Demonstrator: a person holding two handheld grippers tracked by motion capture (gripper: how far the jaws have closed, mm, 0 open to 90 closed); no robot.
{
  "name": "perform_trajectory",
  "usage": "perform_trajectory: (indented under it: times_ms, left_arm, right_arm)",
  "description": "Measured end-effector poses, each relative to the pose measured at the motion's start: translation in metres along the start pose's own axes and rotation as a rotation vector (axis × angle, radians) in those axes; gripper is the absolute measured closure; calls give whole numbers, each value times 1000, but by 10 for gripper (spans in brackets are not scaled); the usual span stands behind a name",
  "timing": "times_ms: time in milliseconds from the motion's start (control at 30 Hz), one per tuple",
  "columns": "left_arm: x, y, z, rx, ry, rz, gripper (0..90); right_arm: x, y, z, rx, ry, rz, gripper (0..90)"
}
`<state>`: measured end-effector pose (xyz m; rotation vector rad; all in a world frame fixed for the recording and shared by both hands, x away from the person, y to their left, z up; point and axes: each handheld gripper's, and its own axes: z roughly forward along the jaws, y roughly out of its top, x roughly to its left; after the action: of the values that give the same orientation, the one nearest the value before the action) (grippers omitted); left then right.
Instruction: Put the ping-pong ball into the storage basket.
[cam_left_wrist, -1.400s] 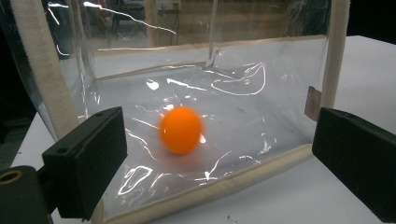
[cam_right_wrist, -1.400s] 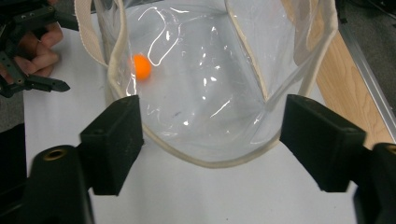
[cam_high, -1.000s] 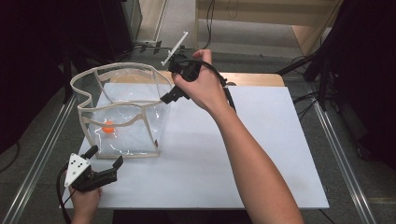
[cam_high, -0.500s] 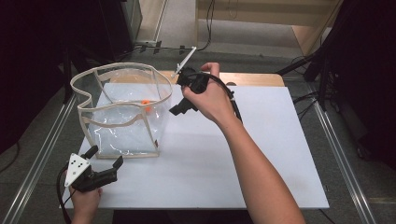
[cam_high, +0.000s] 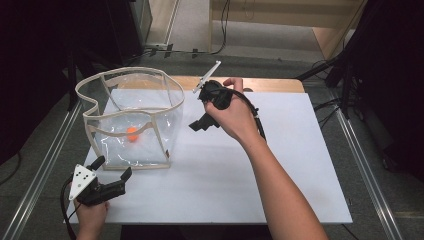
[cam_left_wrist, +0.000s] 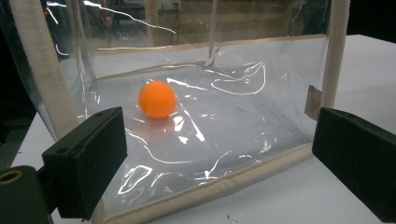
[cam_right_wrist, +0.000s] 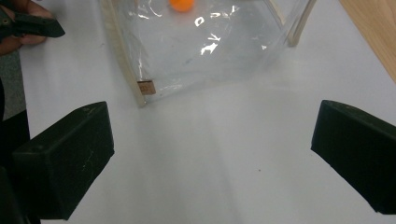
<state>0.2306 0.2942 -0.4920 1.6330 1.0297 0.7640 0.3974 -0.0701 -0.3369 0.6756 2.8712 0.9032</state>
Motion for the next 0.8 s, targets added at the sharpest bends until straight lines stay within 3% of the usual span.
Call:
perform_trajectory:
  times_ms: [233, 800]
  left_arm:
    - [0, 0, 0, 0, 0, 0, 37]
    - [0, 0, 0, -1, 1, -1, 38]
  right_arm:
    - [1, -19, 3, -19, 8, 15, 0]
    - [11, -58, -1, -68, -39, 24, 0]
